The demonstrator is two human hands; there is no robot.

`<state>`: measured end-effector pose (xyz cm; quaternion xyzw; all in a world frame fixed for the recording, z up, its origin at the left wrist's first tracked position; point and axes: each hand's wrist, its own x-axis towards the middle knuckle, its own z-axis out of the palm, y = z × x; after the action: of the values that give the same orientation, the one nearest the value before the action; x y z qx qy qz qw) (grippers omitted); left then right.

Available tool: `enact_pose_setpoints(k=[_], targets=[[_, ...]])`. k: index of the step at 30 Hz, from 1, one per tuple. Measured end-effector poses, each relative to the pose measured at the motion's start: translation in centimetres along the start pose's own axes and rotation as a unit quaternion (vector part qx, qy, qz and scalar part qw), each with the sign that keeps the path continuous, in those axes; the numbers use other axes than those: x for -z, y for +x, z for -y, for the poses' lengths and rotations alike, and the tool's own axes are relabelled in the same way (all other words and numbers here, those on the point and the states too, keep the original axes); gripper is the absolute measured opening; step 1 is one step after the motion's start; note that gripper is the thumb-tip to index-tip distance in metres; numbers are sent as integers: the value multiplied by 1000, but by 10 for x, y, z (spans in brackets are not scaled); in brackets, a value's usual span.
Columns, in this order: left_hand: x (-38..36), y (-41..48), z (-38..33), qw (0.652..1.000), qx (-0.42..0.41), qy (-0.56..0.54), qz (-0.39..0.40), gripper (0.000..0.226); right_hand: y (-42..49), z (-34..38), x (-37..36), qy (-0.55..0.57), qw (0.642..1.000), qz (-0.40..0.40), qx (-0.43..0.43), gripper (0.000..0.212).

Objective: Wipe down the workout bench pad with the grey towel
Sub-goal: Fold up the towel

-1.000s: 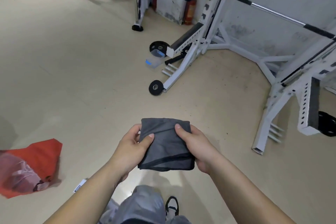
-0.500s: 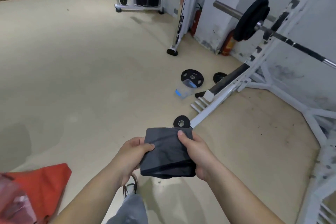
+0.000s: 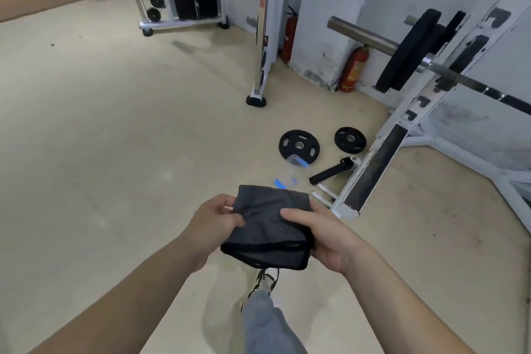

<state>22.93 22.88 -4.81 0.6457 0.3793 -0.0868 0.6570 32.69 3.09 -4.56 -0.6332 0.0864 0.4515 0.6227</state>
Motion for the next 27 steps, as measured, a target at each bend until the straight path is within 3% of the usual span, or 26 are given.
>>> enact_pose_setpoints(k=[6,9,12,15,17,20,22,27], targets=[[-9,150,-63,999,33,21,4,25,141,100,4,-52,996,-55,46,36],[-11,209,-92,998,33,57,-8,44,185,149,6,-62,996,-59,23,35],[-10,271,-131,996,-27,85,15,75,228,196,17,-63,997,-51,10,41],[-4,350,-173,967,-136,171,128,90,280,233,31,-82,996,-44,-11,41],[-4,403,-193,926,-174,268,201,81,320,248,40,-92,994,-52,-24,40],[-7,482,-212,894,-158,335,255,35,384,261,53,-94,992,-85,-9,38],[-10,528,-213,898,-110,324,275,18,426,259,68,-74,989,-129,-7,31],[-45,625,-172,926,26,220,305,23,536,207,116,-114,972,-196,-55,18]])
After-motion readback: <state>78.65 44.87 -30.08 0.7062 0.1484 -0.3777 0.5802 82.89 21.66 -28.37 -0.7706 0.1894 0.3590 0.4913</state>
